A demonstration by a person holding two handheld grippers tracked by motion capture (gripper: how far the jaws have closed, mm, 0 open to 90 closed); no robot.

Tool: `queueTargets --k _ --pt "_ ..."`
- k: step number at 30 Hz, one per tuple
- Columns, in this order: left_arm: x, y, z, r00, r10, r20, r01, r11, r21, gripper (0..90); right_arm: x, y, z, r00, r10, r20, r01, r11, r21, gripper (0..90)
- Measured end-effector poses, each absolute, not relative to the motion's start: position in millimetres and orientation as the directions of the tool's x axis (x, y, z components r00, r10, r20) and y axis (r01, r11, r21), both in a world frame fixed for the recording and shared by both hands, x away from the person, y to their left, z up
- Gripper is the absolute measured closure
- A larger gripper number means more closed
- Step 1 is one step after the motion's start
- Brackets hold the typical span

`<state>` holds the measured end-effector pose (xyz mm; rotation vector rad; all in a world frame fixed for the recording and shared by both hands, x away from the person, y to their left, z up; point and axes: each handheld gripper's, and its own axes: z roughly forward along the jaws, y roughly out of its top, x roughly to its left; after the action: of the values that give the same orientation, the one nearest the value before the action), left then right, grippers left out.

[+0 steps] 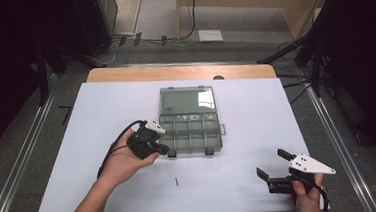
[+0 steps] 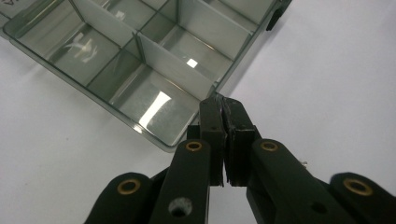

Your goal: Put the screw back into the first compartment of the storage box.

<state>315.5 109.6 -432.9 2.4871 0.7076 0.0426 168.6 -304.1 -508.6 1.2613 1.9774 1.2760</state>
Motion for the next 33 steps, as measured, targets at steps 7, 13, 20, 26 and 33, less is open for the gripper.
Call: queueTargets --k 7,13,20,26,33 --pt "328.5 108.9 -428.2 0.852 0.51 -0.113 0.489 -0.701 0.52 88.2 168.6 -304.5 -508.5 -0.468 0.879 0.089 0.445 0.147 0.883 0.9" --pt "338.4 108.8 -423.6 0.848 0.519 -0.106 0.49 -0.694 0.527 88.2 168.8 -304.9 -508.7 -0.468 0.879 0.09 0.445 0.147 0.884 0.8" --pt "349.7 107.8 -423.7 0.845 0.526 -0.099 0.494 -0.696 0.521 88.2 168.5 -304.8 -508.2 -0.469 0.878 0.092 0.444 0.145 0.884 0.8" --pt "359.8 108.2 -424.6 0.834 0.542 -0.103 0.51 -0.687 0.517 88.2 168.7 -305.0 -508.7 -0.467 0.88 0.091 0.449 0.146 0.882 0.8" --pt "371.2 107.2 -424.3 0.828 0.552 -0.1 0.518 -0.684 0.514 88.2 168.9 -305.3 -508.8 -0.467 0.879 0.091 0.448 0.147 0.882 0.8"
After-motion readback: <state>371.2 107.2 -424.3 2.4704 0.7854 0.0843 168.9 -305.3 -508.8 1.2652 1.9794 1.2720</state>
